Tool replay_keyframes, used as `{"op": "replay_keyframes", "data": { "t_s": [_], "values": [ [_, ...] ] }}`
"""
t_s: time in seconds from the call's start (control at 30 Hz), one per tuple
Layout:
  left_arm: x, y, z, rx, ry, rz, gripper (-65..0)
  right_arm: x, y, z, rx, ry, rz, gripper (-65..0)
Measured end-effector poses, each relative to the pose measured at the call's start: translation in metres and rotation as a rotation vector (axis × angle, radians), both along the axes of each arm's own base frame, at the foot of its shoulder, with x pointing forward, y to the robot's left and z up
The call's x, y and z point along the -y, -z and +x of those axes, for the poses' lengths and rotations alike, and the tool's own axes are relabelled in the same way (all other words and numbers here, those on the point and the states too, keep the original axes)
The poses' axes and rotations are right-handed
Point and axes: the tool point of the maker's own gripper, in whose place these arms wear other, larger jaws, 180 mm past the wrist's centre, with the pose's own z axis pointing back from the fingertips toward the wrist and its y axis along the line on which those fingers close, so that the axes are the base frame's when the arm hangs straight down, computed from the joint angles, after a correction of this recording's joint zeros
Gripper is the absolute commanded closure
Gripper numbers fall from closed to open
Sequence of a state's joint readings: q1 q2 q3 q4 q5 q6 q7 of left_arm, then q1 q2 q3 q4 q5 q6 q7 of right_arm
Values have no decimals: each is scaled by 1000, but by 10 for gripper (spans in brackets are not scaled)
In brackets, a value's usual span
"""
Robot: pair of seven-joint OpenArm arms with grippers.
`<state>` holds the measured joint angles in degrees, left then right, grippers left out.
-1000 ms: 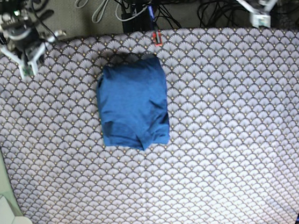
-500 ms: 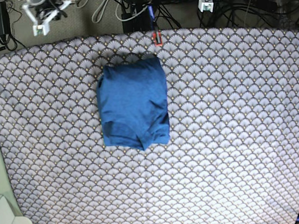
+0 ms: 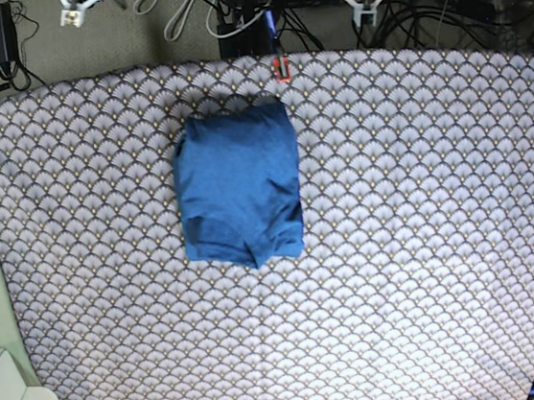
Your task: Fold the T-shirt properly
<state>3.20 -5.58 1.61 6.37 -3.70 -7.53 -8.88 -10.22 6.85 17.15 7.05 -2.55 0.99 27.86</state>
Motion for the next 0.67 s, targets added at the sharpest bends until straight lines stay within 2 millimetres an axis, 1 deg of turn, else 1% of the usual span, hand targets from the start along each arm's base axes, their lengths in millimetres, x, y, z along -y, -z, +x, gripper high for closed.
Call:
{"op": "replay_keyframes", "data": {
  "t_s": [0.07,0.1,0.13,0.17,0.23,0.27,0.33,0.4,0.43,0.5,0.57,0.67],
  "values": [
    [1,1,-1,-3,0,12,-2,-1,0,4,-29,-80,-76,0],
    [-4,1,-2,-3,-3,49,-2,1,-2,8,-36,-116,-130,0],
    [-13,1,-4,-12,-5,92,-3,5,-4,10,-46,-161,-182,0],
    [-16,1,-4,-15,-6,107,-3,12,-8,12,-56,-204,-245,0],
    [-15,1,-3,-15,-10,127,-3,19,-13,16,-74,-258,-337,0],
    [-8,2,0,-11,-11,117,-3,18,-14,20,-75,-292,-360,0],
    [7,3,6,-14,-12,97,-3,8,-14,31,-56,-333,-373,0],
    [13,2,10,-6,-19,106,-3,-1,-14,42,-34,-348,-369,0],
    [13,2,10,-6,-21,106,-3,-4,-14,45,-25,-349,-366,0],
    [5,2,10,-7,-30,132,-3,-9,-14,45,-23,-360,-361,0],
    [-3,2,6,-19,-47,152,-3,-14,-12,39,-36,-390,-352,0],
    [-1,2,6,-18,-71,146,-3,-19,-11,35,-44,-428,-344,0]
  ]
}}
